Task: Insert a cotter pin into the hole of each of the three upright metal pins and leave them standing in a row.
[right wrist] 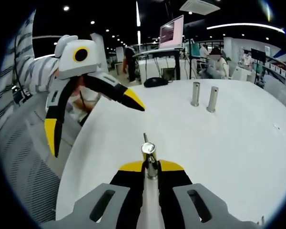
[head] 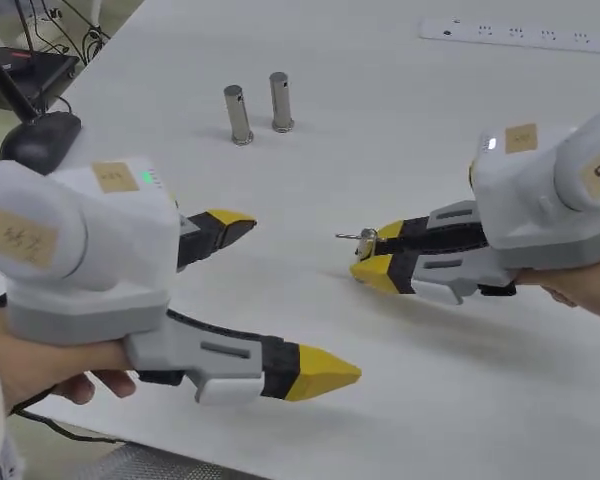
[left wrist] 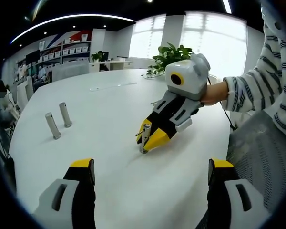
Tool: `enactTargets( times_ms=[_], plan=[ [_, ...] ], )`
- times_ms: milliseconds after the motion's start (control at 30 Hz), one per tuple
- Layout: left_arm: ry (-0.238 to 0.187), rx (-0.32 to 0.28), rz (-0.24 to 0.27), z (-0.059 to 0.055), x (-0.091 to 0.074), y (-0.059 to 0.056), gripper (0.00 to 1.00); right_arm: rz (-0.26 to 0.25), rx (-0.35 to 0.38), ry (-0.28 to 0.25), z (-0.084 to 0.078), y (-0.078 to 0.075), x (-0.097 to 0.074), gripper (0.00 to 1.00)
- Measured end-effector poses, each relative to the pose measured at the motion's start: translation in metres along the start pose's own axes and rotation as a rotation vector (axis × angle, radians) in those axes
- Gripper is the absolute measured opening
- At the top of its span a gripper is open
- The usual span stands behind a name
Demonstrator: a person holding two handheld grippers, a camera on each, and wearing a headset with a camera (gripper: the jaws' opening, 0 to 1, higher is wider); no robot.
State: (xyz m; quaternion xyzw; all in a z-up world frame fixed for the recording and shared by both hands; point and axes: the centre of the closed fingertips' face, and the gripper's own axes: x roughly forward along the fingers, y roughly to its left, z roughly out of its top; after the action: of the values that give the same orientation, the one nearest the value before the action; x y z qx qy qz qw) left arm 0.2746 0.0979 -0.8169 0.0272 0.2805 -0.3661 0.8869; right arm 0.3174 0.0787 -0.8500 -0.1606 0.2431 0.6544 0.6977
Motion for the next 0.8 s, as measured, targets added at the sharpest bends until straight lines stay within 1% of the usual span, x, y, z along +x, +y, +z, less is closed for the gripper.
enactTargets(
  times_ms=[100, 267, 300, 333, 367, 400, 500, 567, 600, 667, 700, 800],
  plan=[
    [0.003, 0.007, 0.009, 0.0, -0.002, 0.0, 0.99, -0.013, 0.001, -0.008, 0.0, 0.0, 0.0, 0.11],
    [0.0, 0.001, 0.011, 0.0, -0.002, -0.001, 0.99, -0.038, 0.003, -0.021, 0.001, -0.002, -0.001, 0.1],
    [0.002, 0.002, 0.011, -0.001, -0.002, 0.0, 0.99, -0.042, -0.006, -0.023, 0.001, -0.003, -0.001, 0.1],
    [0.003, 0.0, 0.013, -0.001, -0.001, 0.0, 0.99, -0.048, -0.043, -0.017, 0.0, -0.004, -0.002, 0.1],
    [0.003, -0.002, 0.014, -0.001, -0.001, 0.0, 0.99, -0.051, -0.049, -0.015, 0.0, -0.004, -0.002, 0.1],
    [-0.001, -0.009, 0.018, -0.001, -0.001, 0.001, 0.99, -0.06, -0.062, -0.01, 0.0, -0.006, -0.002, 0.1],
    [-0.012, -0.018, 0.024, 0.001, -0.001, 0.002, 0.97, -0.077, -0.05, -0.031, 0.006, -0.011, -0.003, 0.1],
    [-0.014, -0.02, 0.026, 0.002, 0.0, 0.003, 0.98, -0.104, -0.035, -0.034, 0.009, -0.018, -0.003, 0.1],
    [-0.011, -0.02, 0.025, 0.002, 0.0, 0.003, 0.98, -0.125, -0.022, -0.034, 0.01, -0.023, -0.003, 0.1],
    [-0.008, -0.031, 0.027, 0.002, 0.001, 0.004, 0.98, -0.143, -0.024, -0.04, 0.012, -0.028, -0.003, 0.1],
    [-0.011, -0.036, 0.028, 0.002, 0.001, 0.004, 0.99, -0.154, -0.011, -0.046, 0.013, -0.032, -0.003, 0.1],
    [-0.02, -0.037, 0.031, 0.004, 0.0, 0.005, 0.99, -0.163, -0.03, -0.034, 0.013, -0.036, -0.001, 0.1]
  ],
)
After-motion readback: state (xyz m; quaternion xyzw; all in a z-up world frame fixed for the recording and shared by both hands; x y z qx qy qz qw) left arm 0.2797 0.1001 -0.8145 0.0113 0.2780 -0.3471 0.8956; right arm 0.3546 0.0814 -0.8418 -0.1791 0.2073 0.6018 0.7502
